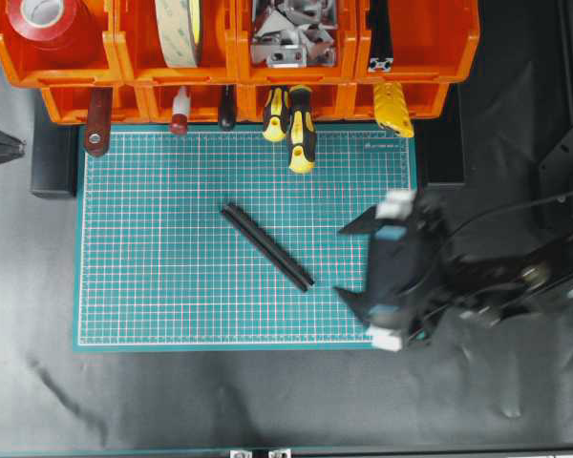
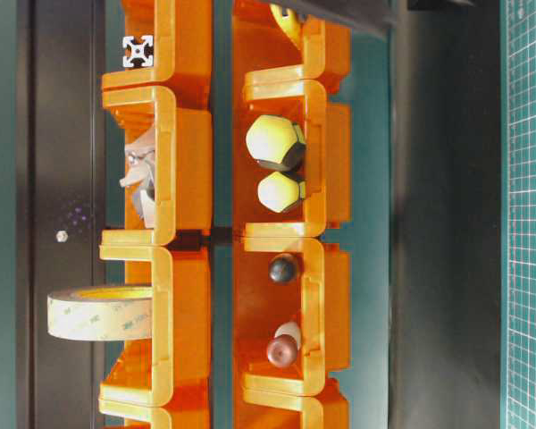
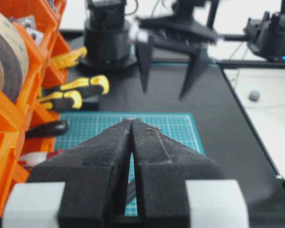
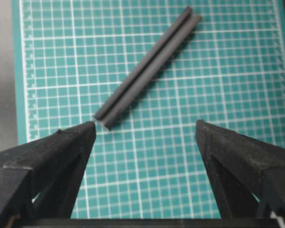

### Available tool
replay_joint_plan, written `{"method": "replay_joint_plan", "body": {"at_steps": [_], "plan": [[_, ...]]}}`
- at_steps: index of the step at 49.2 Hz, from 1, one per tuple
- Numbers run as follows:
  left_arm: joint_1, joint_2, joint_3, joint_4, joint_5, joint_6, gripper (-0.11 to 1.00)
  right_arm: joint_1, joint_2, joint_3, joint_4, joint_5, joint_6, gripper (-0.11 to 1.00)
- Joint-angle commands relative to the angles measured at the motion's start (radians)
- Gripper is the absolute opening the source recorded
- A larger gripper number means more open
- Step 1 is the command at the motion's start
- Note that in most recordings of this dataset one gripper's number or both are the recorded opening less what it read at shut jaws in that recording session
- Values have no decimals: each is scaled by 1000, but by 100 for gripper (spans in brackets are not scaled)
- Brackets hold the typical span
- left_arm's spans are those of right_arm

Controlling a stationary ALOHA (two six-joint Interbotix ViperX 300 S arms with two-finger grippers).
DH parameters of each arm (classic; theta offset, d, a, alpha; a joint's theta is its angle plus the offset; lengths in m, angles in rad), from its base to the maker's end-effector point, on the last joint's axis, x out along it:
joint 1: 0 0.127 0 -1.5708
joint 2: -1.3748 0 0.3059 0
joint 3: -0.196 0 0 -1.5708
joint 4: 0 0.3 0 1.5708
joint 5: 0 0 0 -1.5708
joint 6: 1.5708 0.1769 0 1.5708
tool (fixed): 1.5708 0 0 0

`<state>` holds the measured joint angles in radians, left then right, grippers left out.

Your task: Pick frame from container rack with right arm.

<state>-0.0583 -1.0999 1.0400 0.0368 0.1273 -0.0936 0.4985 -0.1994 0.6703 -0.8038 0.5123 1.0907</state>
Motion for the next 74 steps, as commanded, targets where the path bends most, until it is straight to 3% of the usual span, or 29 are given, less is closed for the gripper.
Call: {"method": "replay_joint_plan", "body": {"at_steps": [1,14,30,49,74], "plan": [[-2,6,-17,2,-2,0,0,-11,-112,35,-14,-26,20,81],[-2,3,-17,2,-2,0,0,-18,-377,173,-25,-92,37,81],[-2,3,-14,2,-2,0,0,-21,-649,275,-51,-100,34,81],[-3,-11,-3,2,-2,-3,0,-26,-699,290,-158,-95,32,81],[-2,-15,17,2,-6,-2,0,-41,-709,302,-163,-94,34,80]]}}
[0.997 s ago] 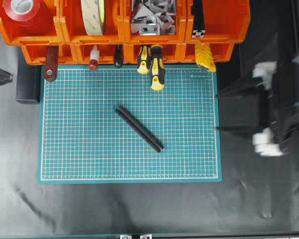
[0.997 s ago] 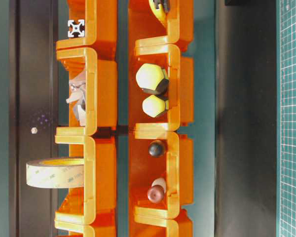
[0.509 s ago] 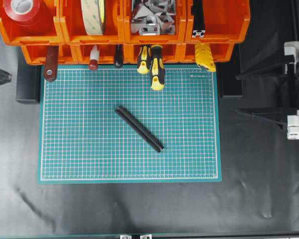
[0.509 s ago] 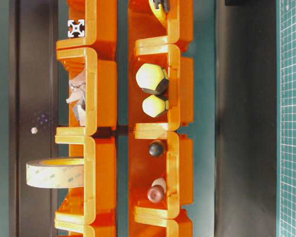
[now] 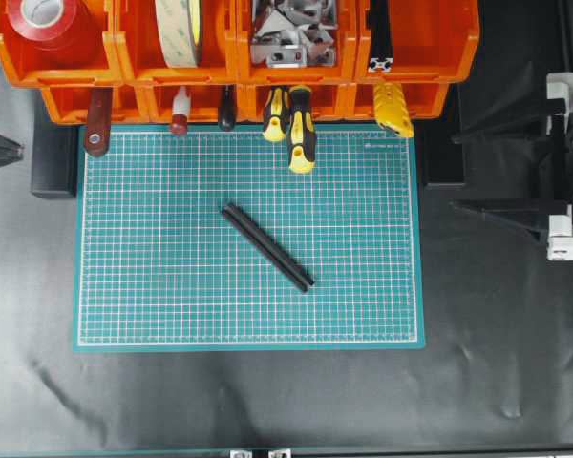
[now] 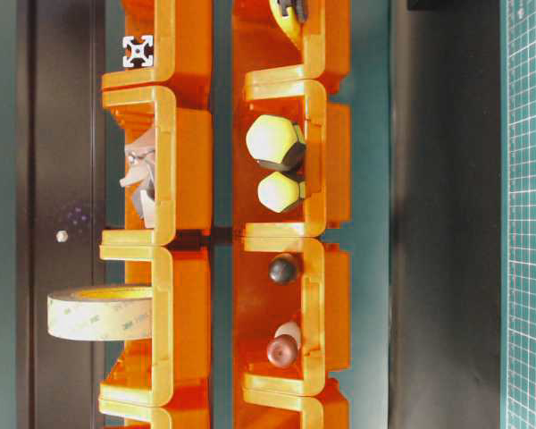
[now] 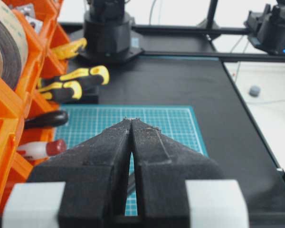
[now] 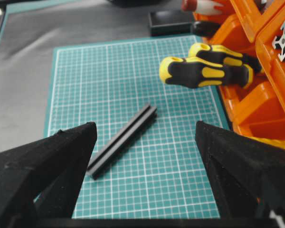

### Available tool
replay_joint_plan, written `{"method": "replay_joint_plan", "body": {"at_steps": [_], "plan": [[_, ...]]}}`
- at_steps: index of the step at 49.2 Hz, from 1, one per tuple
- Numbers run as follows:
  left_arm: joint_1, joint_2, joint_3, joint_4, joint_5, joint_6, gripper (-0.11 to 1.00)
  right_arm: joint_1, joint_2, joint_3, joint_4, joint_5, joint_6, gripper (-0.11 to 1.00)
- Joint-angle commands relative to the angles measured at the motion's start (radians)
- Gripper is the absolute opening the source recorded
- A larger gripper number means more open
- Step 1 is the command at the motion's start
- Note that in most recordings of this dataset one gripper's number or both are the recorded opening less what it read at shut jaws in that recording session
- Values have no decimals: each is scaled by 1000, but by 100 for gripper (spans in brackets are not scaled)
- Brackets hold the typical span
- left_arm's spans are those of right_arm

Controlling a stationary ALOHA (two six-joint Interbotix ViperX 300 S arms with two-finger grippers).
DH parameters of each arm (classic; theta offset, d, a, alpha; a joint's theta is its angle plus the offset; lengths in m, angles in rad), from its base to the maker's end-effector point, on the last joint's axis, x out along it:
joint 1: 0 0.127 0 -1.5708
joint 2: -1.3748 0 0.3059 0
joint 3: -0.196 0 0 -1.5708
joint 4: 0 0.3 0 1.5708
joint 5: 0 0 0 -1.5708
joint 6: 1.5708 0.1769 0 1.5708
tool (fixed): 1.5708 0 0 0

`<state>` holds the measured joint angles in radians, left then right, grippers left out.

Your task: Pick frame from container rack with right arm.

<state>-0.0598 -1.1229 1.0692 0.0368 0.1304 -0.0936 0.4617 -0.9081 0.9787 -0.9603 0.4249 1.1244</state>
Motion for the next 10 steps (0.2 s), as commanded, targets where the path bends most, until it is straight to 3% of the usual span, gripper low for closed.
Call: {"method": "replay_joint_plan", "body": {"at_steps": [1,10], "plan": [[0,8,-12,2,-11,-2,0,-6,-2,-6,-6,-8,0,80],[0,11,-8,2,-12,-2,0,-17,-18,2,-5,-5,2,79]]}}
